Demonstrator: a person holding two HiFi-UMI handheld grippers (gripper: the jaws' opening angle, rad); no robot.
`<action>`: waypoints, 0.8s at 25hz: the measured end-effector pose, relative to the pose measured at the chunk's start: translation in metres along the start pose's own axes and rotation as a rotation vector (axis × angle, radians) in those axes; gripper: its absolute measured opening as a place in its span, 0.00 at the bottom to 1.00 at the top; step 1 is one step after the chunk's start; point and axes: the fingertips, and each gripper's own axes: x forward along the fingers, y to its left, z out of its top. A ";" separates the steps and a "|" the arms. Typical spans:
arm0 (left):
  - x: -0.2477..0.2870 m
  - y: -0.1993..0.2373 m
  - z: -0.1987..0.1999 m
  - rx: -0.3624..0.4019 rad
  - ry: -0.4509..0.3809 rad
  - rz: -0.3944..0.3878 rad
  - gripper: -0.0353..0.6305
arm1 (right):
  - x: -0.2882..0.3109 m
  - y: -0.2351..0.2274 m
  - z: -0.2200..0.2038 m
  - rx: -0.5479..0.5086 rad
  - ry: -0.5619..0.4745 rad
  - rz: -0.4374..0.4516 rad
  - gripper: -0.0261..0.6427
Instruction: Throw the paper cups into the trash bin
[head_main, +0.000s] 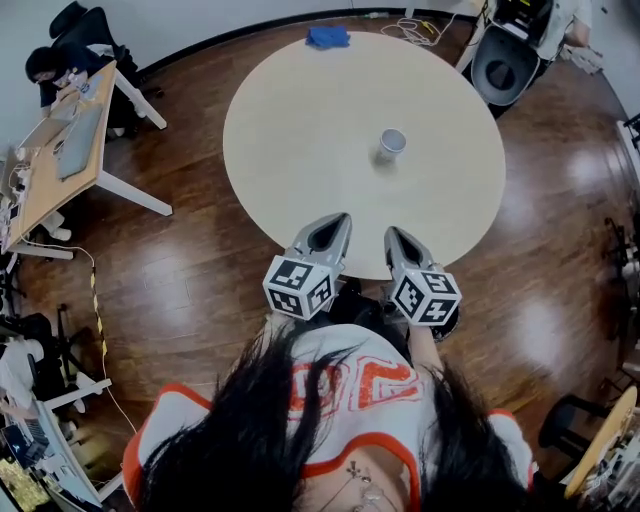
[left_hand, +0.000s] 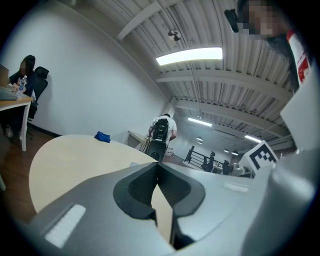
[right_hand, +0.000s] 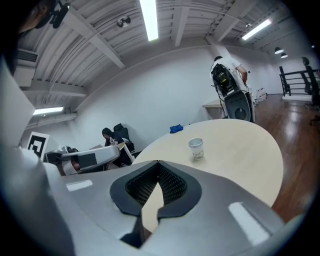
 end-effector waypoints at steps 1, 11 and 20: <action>0.005 0.000 0.001 0.004 -0.002 0.006 0.05 | 0.005 -0.006 0.002 -0.027 0.010 0.000 0.04; 0.029 0.016 0.020 0.005 -0.031 0.135 0.05 | 0.080 -0.082 0.036 -0.179 0.121 -0.015 0.04; 0.017 0.045 0.024 -0.034 -0.040 0.233 0.05 | 0.164 -0.104 0.041 -0.368 0.217 -0.029 0.04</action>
